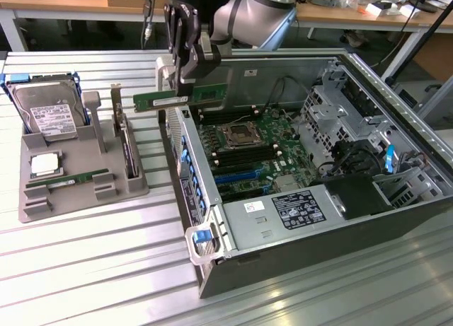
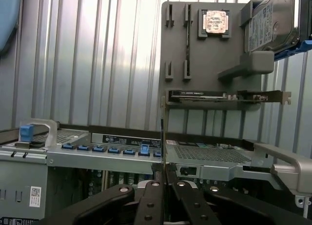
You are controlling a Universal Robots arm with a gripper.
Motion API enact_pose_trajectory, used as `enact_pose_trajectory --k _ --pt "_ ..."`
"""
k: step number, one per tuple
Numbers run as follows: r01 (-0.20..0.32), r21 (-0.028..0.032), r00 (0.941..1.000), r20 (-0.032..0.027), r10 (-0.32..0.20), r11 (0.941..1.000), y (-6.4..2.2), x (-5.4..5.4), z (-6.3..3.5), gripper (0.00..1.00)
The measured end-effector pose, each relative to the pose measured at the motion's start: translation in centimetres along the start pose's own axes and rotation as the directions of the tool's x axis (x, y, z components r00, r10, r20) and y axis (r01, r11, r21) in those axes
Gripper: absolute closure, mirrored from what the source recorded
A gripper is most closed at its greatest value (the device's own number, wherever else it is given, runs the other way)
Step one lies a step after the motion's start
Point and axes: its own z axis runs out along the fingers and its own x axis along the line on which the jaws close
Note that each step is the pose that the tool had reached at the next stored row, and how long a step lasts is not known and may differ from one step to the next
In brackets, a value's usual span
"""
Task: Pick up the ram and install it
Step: 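Pick up the ram and move it above insertion slot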
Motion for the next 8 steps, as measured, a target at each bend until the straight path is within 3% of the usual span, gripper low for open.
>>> enact_pose_trajectory --k 8 --pt "0.0 0.0 1.0 -0.0006 0.0 1.0 -1.2 0.1 -0.05 0.88"
